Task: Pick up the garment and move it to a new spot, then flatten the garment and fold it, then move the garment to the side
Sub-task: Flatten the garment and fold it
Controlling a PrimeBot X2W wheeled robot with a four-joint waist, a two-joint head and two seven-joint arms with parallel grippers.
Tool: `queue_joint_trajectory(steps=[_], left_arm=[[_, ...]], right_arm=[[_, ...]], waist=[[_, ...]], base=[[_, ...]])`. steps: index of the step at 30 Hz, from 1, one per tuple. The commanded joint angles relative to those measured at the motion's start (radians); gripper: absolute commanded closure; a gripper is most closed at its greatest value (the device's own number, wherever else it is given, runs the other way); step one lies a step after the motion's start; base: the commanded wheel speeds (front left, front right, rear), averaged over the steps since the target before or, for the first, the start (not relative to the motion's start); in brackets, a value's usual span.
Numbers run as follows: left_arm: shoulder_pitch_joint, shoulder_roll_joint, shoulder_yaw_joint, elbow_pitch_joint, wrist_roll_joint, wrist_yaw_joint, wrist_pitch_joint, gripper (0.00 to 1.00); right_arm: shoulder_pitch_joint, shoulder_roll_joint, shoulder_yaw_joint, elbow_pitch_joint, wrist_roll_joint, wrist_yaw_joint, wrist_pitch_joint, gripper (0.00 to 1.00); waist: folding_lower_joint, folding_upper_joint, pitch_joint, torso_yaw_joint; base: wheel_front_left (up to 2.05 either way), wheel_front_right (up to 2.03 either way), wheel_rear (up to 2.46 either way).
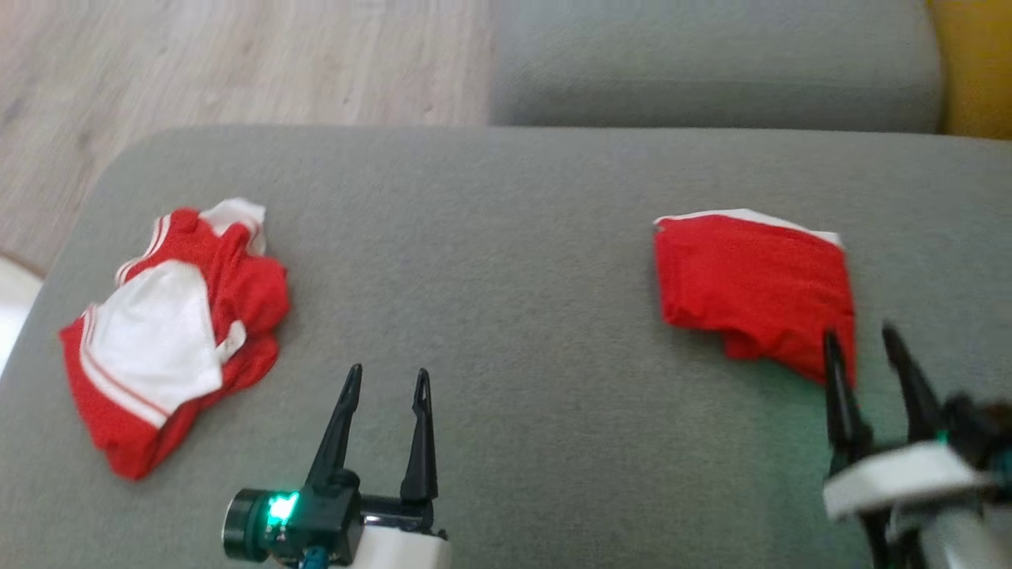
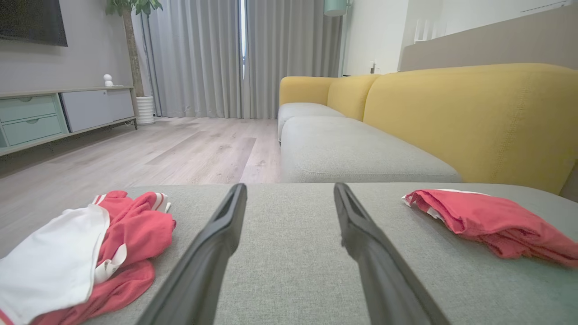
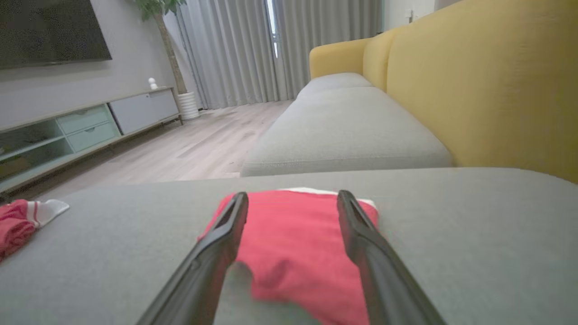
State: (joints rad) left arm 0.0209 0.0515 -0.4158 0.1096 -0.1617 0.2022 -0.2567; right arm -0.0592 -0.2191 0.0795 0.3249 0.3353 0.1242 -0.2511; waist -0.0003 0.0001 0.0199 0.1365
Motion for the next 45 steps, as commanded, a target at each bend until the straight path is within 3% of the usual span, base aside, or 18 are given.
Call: queue_joint_trajectory(steps=[1,8,18,45], left_arm=[[-0.028,-0.001,0.039,-0.029,0.007,-0.001,-0.005,0.00],[0.015,-0.001,0.068,-0.018,0.016,-0.011,-0.005,0.00],[0.085,-0.001,0.103,-0.045,0.010,-0.001,-0.005,0.00],[0.112,-0.001,0.117,-0.084,0.011,0.010,-0.005,0.00]], right_arm=[[0.000,0.003,0.003,-0.049,-0.021,0.007,-0.010,0.00],[0.148,0.084,-0.046,-0.139,-0.048,0.007,-0.011,0.00],[0.191,0.070,-0.037,-0.161,-0.091,0.007,-0.011,0.00],[0.198,0.077,-0.052,-0.153,-0.131,0.007,-0.011,0.00]], waist=[[0.0003,-0.0001,-0.037,-0.036],[0.0003,-0.0001,-0.079,-0.067],[0.0003,-0.0001,-0.103,-0.088],[0.0003,-0.0001,-0.103,-0.065]], base=[[0.00,0.00,0.00],[0.00,0.00,0.00],[0.00,0.00,0.00],[0.00,0.00,0.00]])
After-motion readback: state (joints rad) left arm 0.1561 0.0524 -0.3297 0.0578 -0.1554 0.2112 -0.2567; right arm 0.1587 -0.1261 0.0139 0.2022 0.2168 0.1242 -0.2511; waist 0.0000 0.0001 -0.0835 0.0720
